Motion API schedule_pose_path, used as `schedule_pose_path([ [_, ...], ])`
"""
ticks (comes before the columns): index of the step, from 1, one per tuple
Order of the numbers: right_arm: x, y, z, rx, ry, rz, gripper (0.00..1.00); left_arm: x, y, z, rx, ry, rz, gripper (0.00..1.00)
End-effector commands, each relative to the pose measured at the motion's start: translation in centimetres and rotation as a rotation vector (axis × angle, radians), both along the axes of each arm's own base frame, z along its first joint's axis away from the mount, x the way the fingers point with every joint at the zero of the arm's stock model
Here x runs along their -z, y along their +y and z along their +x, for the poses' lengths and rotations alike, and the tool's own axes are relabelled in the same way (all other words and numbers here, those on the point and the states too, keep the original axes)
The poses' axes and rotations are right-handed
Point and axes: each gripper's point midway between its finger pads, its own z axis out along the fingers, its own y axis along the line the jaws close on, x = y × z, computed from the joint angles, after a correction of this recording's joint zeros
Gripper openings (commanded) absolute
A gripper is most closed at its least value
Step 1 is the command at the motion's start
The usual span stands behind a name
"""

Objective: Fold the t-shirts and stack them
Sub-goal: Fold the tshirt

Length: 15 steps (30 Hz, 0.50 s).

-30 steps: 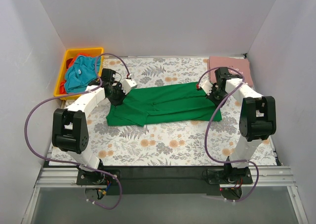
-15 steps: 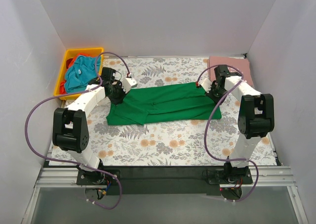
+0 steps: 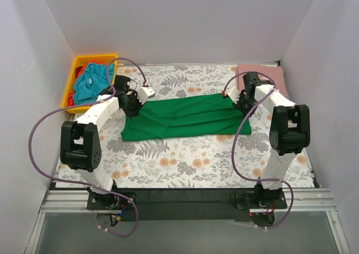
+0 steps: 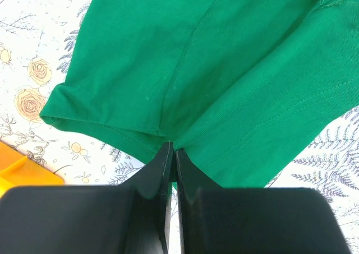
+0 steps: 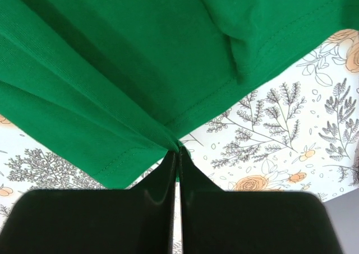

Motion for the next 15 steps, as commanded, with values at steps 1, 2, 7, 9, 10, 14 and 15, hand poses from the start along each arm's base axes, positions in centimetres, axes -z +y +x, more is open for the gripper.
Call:
schedule_pose_path([
  [1,-0.5,-0.3,1.3,-0.004,-0.024,-0.012,0.01,-0.9,0.0,1.4,-0.001,-0.048,-0.008,0.00],
  [2,-0.5,-0.3,1.4,-0.003,-0.024,-0.011,0.01,-0.8,0.0,1.4,-0.001,-0.048,-0.008,0.00],
  [7,-0.5,-0.2,2.1,0.005,-0.032,-0.010,0.01,-0.3,0.2,1.6,0.000,-0.051,0.005,0.00],
  [9,-0.5,-0.1,2.3,0.017,-0.032,-0.006,0.01,-0.3,0.3,1.8,-0.008,-0.053,0.007,0.00],
  [10,-0.7,-0.1,2.7,0.023,-0.043,-0.005,0.02,-0.1,0.4,1.9,-0.015,-0.052,0.007,0.01],
  [14,-1.7,-0.9,3.1,0.067,-0.066,-0.028,0.29,-0.9,1.2,2.1,-0.075,-0.045,-0.018,0.25],
  [15,-2.1,-1.1,3.2,0.077,-0.078,-0.026,0.38,-1.4,1.4,2.0,-0.103,-0.036,-0.038,0.30],
])
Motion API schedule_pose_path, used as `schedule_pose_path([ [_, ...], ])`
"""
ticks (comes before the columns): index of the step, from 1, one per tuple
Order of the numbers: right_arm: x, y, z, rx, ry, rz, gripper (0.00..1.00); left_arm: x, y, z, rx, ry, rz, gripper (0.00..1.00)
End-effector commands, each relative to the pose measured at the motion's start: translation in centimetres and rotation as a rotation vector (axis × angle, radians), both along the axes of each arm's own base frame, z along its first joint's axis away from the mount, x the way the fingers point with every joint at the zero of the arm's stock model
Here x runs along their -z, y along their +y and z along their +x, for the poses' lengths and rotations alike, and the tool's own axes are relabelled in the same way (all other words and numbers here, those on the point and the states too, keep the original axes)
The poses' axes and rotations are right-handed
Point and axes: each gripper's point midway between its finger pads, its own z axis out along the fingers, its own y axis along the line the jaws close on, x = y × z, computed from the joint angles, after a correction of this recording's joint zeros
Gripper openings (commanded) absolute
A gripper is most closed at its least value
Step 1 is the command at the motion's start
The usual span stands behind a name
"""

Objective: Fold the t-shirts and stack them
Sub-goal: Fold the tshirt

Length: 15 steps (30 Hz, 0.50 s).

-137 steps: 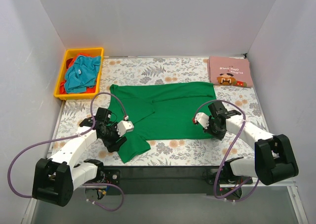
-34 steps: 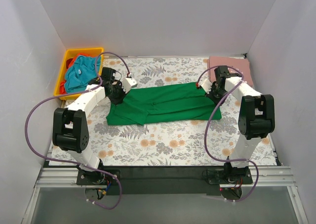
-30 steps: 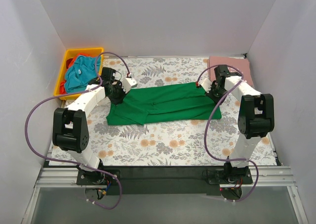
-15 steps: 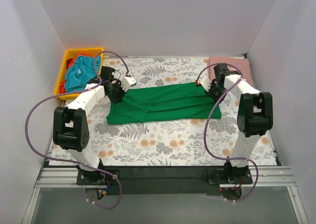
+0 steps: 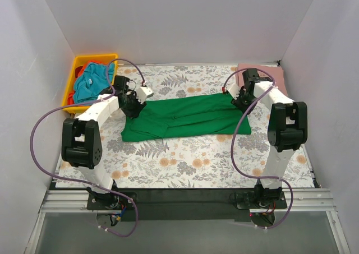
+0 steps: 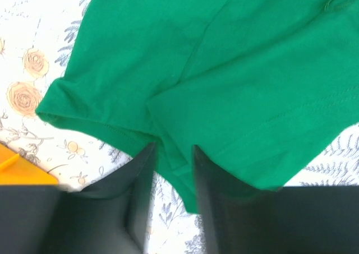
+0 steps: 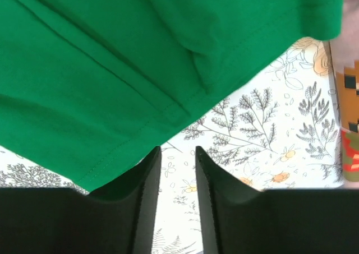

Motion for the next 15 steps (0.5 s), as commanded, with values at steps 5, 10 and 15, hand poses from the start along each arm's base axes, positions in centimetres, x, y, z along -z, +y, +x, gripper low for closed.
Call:
schedule_pose_path([
  [5,-5.2,-3.4,-0.2,0.181,-0.035,0.133,0.48,-5.6,2.6,-1.0,-0.182,0.012,-0.206,0.42],
  [10,-5.2,-2.8,-4.3,0.321,0.144,0.331,0.48,-5.4,5.0,-4.6,-0.328,0.094,-0.321,0.43],
  [15,-3.4,-1.2,-7.5,0.410,0.276,0.449,0.47,-3.1,4.2,-8.1,-0.407,0.187,-0.389,0.54],
])
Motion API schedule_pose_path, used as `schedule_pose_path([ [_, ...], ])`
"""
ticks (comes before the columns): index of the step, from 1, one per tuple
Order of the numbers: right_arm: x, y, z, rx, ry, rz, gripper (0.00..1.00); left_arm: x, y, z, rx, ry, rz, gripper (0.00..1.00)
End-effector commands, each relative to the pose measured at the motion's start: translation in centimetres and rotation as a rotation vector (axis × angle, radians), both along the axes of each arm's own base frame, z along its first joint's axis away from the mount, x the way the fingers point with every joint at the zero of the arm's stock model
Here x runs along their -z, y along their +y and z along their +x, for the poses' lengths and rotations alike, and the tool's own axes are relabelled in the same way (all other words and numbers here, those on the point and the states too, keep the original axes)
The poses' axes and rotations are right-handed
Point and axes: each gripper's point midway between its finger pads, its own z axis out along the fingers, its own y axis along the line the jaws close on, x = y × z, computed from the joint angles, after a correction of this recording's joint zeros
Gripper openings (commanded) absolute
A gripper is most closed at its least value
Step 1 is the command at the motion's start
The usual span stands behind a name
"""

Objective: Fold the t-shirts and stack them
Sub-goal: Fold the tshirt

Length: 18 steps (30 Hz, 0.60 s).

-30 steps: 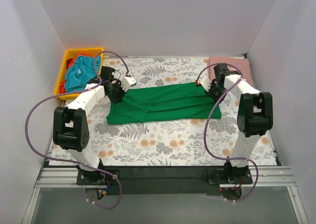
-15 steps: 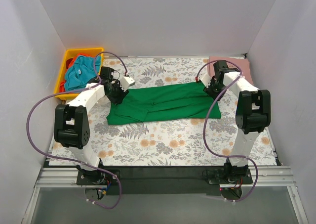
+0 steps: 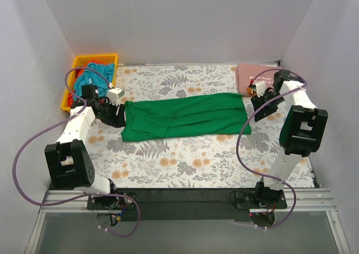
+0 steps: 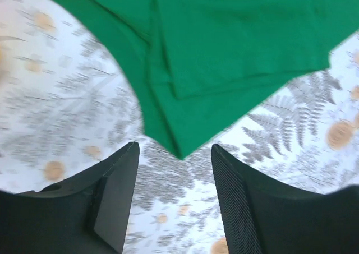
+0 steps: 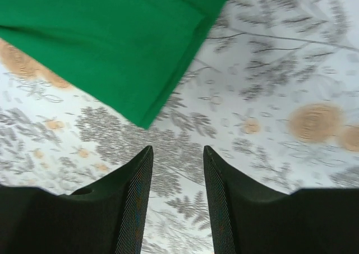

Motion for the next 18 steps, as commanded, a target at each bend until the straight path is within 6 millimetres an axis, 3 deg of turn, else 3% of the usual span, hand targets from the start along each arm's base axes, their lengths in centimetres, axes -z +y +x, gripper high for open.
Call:
schedule_pose_path([
  [1,0.0,3.6,-3.3,0.044,0.123,0.167,0.48,0.6,-2.2,-2.5,-0.024,0.068,-0.120,0.54],
  [6,1.5,3.2,-2.6,0.108,0.149,0.178,0.51,1.8,-2.7,-3.3,-0.064,0.113,-0.181,0.64],
  [18,4.6,3.4,-3.9,0.124,0.219,0.183,0.51,4.0,-3.1,-3.7,-0.085,0.178,-0.219,0.66],
])
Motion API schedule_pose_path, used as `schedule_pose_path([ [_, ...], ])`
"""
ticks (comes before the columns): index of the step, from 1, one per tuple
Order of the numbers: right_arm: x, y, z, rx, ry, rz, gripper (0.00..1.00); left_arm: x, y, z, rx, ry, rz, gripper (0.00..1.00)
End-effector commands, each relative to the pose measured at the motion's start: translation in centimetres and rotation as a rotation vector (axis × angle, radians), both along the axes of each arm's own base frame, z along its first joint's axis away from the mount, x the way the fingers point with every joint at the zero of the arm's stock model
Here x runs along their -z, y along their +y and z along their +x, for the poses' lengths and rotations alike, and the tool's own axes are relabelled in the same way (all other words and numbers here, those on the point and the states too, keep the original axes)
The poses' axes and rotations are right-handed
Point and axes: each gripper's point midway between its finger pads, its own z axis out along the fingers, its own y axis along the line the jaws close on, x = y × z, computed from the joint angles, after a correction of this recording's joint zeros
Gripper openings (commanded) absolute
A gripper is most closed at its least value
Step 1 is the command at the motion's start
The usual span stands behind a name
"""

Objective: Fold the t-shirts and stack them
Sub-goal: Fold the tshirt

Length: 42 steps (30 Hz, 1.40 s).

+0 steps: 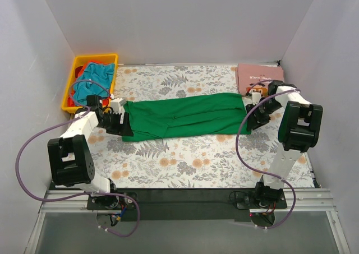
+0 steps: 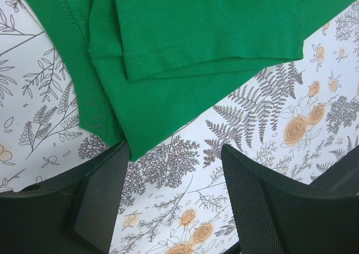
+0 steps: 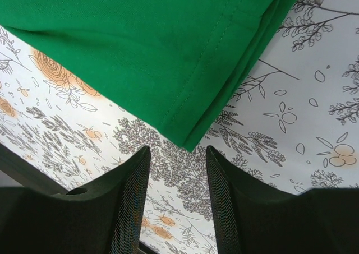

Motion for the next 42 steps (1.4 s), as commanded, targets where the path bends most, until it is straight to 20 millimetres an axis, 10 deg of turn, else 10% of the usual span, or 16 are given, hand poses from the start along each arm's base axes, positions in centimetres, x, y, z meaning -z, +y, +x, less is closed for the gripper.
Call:
schedule_pose_path([
  [1,0.7,0.2,-0.2,0.014,0.008,0.017,0.51,-0.3,-0.2,0.5,-0.007,-0.026,-0.026,0.66],
  [19,1.8,0.1,-0.3,0.016,0.021,0.014,0.21,2.8,0.8,0.6,-0.039,0.030,0.029,0.58],
  [34,0.7,-0.8,0.5,0.008,-0.021,-0.031,0.01,2.3,1.9,0.9,-0.055,0.047,0.051,0.00],
  [42,-0.5,-2.6,0.9,-0.023,-0.059,-0.103,0.01,-0.1,3.6,2.2,-0.064,0.010,0.075,0.00],
])
